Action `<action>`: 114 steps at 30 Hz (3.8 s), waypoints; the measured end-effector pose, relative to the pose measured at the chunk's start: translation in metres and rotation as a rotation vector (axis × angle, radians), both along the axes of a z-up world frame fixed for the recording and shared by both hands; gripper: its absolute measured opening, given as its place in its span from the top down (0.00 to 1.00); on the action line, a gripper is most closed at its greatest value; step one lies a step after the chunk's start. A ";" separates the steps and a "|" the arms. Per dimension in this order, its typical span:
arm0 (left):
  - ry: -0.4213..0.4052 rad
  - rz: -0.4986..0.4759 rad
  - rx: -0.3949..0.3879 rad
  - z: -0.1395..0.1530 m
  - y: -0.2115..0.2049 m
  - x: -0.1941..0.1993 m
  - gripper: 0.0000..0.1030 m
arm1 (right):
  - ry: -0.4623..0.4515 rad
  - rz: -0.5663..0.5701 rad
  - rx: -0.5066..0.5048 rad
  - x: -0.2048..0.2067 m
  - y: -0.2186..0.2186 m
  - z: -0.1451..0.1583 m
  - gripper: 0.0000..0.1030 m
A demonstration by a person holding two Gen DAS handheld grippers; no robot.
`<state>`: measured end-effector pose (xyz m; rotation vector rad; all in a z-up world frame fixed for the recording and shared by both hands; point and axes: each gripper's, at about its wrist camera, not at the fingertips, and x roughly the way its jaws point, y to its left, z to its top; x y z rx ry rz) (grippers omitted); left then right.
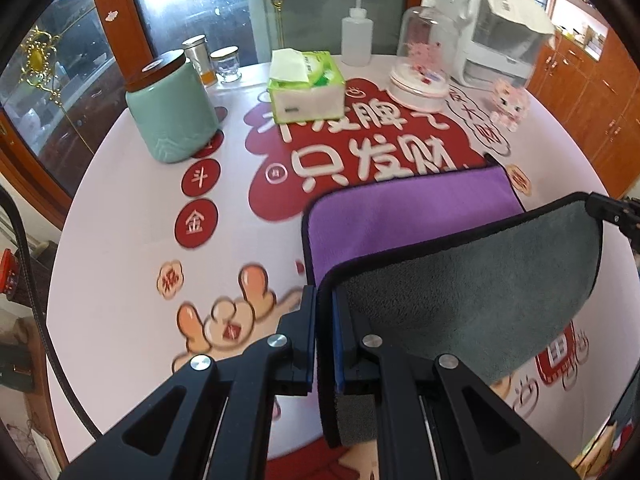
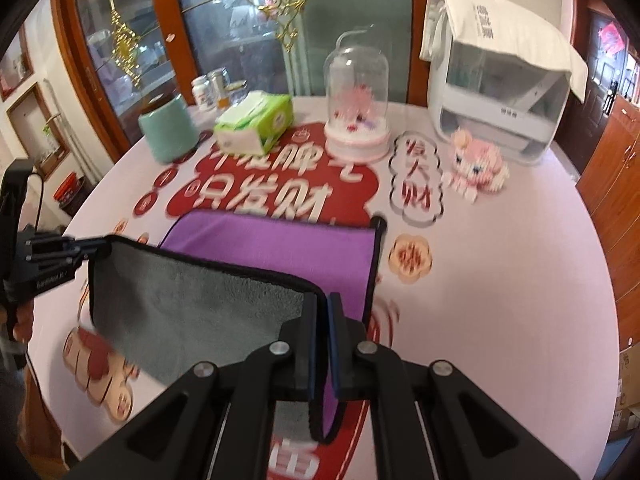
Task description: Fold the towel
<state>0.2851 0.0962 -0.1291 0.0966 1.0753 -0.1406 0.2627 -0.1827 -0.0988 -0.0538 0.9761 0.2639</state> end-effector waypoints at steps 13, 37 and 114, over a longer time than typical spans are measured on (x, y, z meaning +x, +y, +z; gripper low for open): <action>0.008 0.073 0.010 -0.036 -0.006 0.078 0.95 | 0.020 -0.109 -0.049 0.077 0.006 -0.042 0.96; 0.018 0.151 0.076 -0.076 -0.009 0.109 0.33 | 0.121 -0.220 -0.103 0.109 0.000 -0.095 0.79; -0.112 0.156 -0.090 0.108 -0.041 -0.243 0.00 | 0.044 -0.248 0.055 -0.226 0.036 0.075 0.48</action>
